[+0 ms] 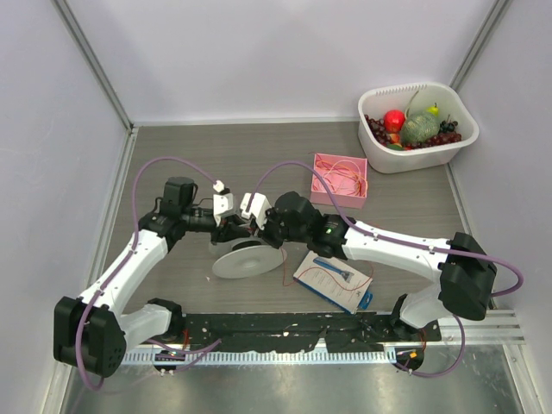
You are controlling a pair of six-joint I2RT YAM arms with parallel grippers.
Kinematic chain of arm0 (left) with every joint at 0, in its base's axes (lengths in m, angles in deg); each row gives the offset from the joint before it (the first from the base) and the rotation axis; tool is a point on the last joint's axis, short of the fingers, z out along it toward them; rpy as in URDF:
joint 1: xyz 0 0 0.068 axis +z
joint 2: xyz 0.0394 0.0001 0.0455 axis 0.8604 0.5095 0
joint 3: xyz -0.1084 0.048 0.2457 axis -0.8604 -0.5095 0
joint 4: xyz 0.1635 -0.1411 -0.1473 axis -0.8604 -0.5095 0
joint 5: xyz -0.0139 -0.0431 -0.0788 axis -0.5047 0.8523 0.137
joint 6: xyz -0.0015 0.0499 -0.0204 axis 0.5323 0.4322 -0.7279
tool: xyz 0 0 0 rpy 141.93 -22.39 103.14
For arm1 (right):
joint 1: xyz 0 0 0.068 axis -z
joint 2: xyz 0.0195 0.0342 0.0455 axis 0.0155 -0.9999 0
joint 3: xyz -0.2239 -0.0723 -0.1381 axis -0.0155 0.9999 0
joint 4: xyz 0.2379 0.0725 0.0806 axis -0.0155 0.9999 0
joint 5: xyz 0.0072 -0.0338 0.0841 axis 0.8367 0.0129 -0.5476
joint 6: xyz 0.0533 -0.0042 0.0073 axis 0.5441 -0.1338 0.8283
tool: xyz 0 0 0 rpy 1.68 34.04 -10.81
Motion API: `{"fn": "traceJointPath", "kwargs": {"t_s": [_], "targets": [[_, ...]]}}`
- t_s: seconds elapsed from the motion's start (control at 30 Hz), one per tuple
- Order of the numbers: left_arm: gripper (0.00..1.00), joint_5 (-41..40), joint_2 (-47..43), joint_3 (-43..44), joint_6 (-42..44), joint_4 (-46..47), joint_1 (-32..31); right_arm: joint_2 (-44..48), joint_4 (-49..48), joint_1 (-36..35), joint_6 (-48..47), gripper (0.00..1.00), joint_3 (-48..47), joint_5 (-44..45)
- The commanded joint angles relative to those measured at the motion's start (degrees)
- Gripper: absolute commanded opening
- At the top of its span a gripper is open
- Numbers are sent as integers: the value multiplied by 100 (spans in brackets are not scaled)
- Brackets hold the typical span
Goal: Wrap the cables
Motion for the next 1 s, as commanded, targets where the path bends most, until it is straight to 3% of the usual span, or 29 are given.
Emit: {"fn": "traceJointPath", "kwargs": {"t_s": [0.0,0.17,0.33,0.4,0.53,0.97], "targets": [[22,12,-34,-70,-73,158,-100,38,-368,-37,86,0,-61,31],[15,-6,-78,-114,-187,220,-100,3,-377,-28,165,1,-70,-4],[0,-146,-130,-123,-91,150,-100,91,-394,-37,174,1,27,66],[0,-208,-174,-114,-81,124,-100,126,-386,-37,174,1,27,118],[0,-243,-279,-70,-3,-43,-100,258,-96,68,165,24,-79,163],[0,-296,-429,281,209,-404,-100,988,239,306,-124,57,-140,-145]]}}
